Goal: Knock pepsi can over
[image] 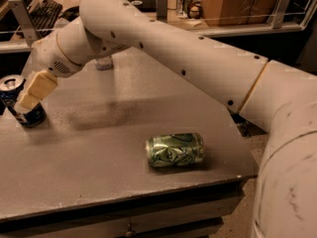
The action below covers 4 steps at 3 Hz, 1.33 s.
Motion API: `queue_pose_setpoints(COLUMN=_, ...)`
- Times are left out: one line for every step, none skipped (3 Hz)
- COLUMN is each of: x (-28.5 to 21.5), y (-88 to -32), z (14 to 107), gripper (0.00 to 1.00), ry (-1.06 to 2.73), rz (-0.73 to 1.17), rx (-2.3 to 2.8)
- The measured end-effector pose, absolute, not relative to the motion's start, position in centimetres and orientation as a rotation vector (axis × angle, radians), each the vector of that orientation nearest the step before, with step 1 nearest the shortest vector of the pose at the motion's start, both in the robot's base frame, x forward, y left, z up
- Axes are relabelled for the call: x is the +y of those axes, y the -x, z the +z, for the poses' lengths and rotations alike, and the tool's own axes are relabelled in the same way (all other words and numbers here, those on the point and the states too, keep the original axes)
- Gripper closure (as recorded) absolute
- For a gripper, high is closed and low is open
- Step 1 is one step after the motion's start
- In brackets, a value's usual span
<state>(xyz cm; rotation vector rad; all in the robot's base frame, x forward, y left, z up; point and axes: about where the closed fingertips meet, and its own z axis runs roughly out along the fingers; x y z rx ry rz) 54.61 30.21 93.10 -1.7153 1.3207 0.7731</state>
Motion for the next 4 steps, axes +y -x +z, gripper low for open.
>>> queue_pose_setpoints(x=32.2, y=-53.0, z=90.5, gripper=0.02, ry=1.768, rz=0.843, rx=1.301)
queue_pose_setpoints(x=33.7, y=-51.8, z=89.7, gripper=0.23, ry=1.796, rz=0.892, rx=1.280)
queue_pose_setpoints(x=34.3, y=-51.0, z=89.5, gripper=0.47, ry=1.806, rz=0.932, rx=1.275)
queue_pose_setpoints(x=32.8, y=-51.2, z=90.1, gripper=0.70, ry=1.775, rz=0.928, rx=1.292)
